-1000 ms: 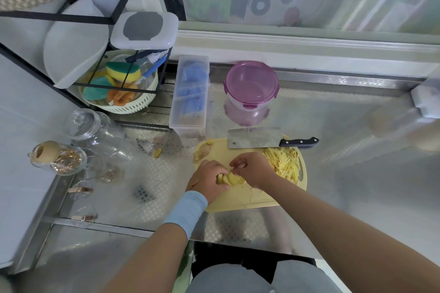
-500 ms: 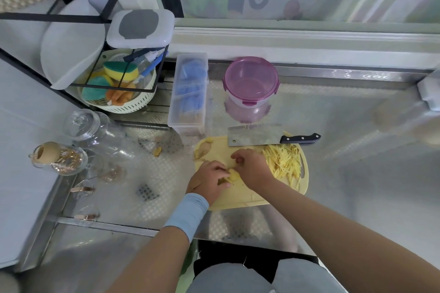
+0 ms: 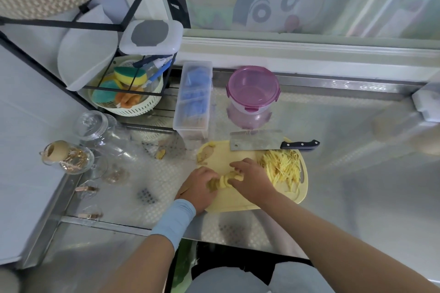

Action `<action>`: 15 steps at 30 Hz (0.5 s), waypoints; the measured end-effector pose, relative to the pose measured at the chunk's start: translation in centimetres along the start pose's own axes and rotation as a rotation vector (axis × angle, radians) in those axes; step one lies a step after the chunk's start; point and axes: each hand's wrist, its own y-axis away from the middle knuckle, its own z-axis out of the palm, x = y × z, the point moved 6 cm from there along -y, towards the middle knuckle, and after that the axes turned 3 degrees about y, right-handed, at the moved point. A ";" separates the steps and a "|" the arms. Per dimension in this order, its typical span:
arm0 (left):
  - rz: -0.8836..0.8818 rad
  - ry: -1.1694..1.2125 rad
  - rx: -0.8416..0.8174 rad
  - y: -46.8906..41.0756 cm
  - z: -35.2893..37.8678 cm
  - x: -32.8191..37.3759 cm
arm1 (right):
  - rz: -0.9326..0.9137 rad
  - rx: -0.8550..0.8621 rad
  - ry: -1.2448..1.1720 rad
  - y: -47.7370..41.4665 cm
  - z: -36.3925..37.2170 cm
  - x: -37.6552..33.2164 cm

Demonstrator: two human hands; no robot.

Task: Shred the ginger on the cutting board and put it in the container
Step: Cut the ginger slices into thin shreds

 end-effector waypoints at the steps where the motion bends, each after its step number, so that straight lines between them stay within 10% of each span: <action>1: 0.004 0.009 -0.007 0.1 0.2 -0.1 | -0.009 -0.008 -0.008 0.2 -0.1 0.2; 15: -0.010 -0.071 0.042 -0.2 1.0 -0.3 | -0.037 -0.283 0.344 -0.5 0.9 -0.1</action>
